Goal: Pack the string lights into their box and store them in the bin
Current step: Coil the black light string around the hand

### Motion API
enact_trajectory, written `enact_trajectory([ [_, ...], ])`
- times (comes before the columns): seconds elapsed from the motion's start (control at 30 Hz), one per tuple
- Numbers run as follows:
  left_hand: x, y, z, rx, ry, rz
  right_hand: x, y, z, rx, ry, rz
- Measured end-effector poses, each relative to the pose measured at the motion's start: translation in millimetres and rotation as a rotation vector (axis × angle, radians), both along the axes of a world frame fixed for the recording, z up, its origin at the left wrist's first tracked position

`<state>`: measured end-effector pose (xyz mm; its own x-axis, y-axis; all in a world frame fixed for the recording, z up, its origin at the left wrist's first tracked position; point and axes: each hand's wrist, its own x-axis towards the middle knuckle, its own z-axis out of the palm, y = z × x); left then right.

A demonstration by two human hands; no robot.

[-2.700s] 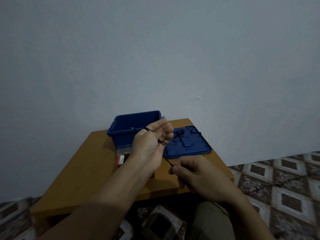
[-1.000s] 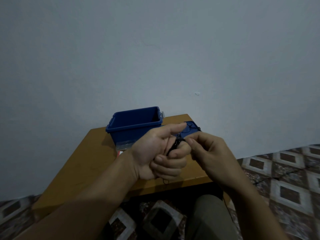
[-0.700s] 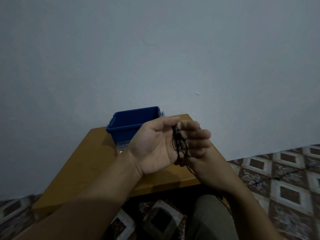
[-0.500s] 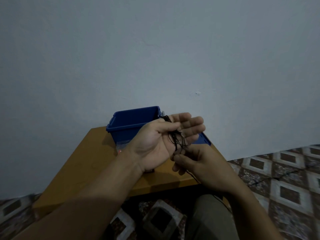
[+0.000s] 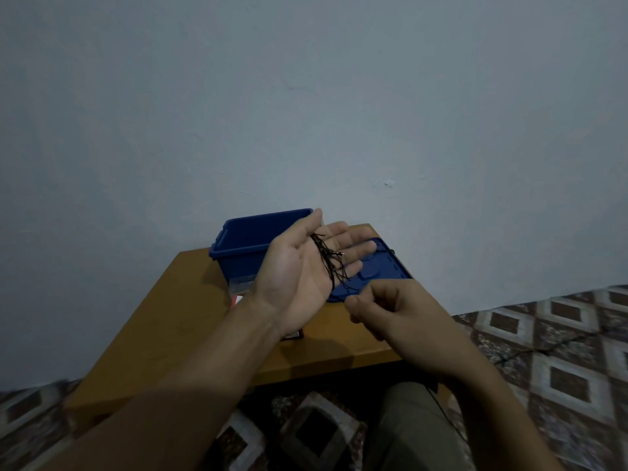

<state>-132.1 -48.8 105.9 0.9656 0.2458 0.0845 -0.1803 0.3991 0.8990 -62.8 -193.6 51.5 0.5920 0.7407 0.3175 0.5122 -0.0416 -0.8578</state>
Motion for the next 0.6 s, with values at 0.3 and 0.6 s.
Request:
enact_trajectory([
  [0.3, 3.4, 8.7, -3.8, 0.042, 0.046, 0.024, 1.5, -2.1, 2.9, 0.204, 0.121, -0.002],
  [0.6, -0.8, 7.6, -14.8, 0.548, 0.314, -0.122, 0.1, -8.3, 7.8, 0.374, 0.199, 0.160],
])
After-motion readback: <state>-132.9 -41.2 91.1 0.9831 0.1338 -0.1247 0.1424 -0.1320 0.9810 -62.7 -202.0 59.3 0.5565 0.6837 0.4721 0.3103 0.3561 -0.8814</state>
